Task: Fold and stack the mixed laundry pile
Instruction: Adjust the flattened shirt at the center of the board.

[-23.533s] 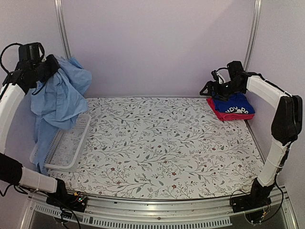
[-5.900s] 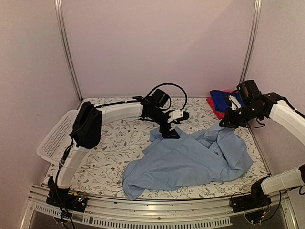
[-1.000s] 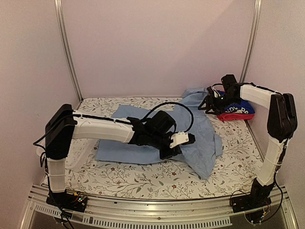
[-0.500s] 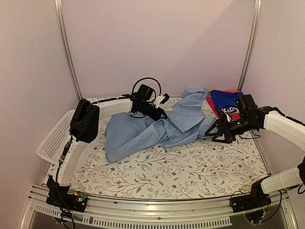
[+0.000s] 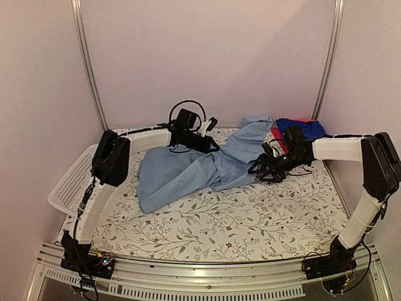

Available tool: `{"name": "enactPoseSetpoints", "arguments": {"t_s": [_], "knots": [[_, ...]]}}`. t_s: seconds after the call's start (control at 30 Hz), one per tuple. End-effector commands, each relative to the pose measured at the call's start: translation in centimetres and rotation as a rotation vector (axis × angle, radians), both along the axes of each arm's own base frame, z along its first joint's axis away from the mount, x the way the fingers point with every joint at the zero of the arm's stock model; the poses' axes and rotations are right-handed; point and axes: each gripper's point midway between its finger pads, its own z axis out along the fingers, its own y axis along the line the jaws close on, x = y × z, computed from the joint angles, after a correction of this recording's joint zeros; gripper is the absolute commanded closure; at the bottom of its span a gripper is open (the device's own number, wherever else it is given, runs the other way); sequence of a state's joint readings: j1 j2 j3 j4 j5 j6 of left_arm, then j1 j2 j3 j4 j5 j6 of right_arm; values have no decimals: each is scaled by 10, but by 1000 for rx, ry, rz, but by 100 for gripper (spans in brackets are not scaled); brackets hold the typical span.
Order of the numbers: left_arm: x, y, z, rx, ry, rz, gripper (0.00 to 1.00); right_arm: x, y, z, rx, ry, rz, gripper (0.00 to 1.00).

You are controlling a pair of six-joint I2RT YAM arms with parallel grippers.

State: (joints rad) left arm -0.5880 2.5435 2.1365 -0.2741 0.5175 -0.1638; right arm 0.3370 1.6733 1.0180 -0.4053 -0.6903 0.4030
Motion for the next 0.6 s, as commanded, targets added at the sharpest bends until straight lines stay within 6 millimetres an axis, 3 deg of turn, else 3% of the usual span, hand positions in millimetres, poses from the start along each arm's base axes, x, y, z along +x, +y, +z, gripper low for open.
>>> {"name": "enactPoseSetpoints", "arguments": {"t_s": [0.0, 0.17, 0.3, 0.47, 0.5, 0.57], "knots": [[-6, -8, 12, -11, -31, -30, 90, 48, 20, 10, 41, -96, -16, 23], [-9, -9, 14, -3, -38, -37, 89, 59, 20, -16, -22, -55, -26, 27], [-10, -7, 12, 19, -48, -36, 89, 47, 32, -11, 72, -23, 48, 52], [-9, -4, 16, 44, -74, -29, 88, 19, 39, 33, 196, -9, 119, 93], [-10, -4, 22, 42, -89, -34, 88, 16, 38, 54, 211, -47, 125, 99], [-16, -6, 37, 42, -131, -56, 85, 11, 35, 88, 237, -102, 127, 100]]}}
